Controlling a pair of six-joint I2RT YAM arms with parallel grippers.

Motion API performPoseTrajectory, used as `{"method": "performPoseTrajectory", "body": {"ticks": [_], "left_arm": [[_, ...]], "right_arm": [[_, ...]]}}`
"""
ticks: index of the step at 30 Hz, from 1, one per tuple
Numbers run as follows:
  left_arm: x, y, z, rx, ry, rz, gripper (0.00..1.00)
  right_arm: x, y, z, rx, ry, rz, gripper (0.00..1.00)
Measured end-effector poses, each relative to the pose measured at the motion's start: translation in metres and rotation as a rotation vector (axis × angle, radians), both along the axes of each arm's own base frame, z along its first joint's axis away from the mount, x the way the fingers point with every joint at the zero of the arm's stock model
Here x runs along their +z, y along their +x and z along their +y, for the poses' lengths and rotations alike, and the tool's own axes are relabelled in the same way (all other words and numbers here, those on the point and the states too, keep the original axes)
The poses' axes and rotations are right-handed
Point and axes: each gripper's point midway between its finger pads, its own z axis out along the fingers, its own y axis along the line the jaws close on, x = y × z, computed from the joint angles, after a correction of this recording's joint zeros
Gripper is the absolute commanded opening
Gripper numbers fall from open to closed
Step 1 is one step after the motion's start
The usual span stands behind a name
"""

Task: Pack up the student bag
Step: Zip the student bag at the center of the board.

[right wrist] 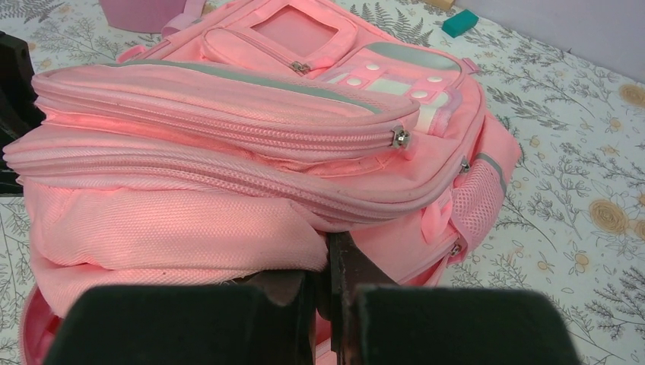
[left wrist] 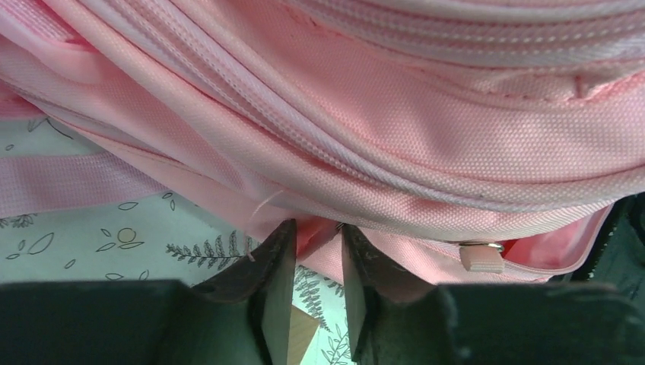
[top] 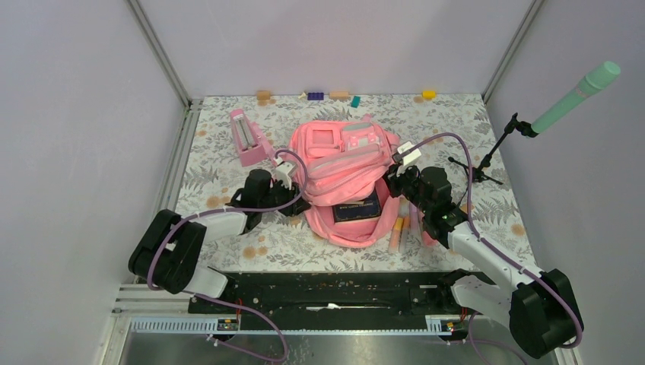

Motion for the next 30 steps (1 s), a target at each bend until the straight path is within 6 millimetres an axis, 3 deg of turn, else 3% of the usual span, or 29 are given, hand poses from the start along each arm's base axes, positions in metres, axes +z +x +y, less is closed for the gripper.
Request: {"method": "performPoseTrajectory", "body": {"ticks": [8, 16, 30], "left_arm": [[0.002, -0.007, -0.009, -0.039, -0.022, 0.010, 0.00], [0.002, -0.010, -0.016, -0.053, -0.016, 0.006, 0.00], [0.024, -0.025, -0.026, -0.011, 0.008, -0.046, 0.00]], "right_arm": [[0.000, -0.001, 0.001, 0.006, 0.005, 0.003, 0.00], [0.000, -0.001, 0.001, 0.009, 0.008, 0.005, 0.00], [0.002, 0.002, 0.003, 0.008, 0.014, 0.010, 0.00]]}}
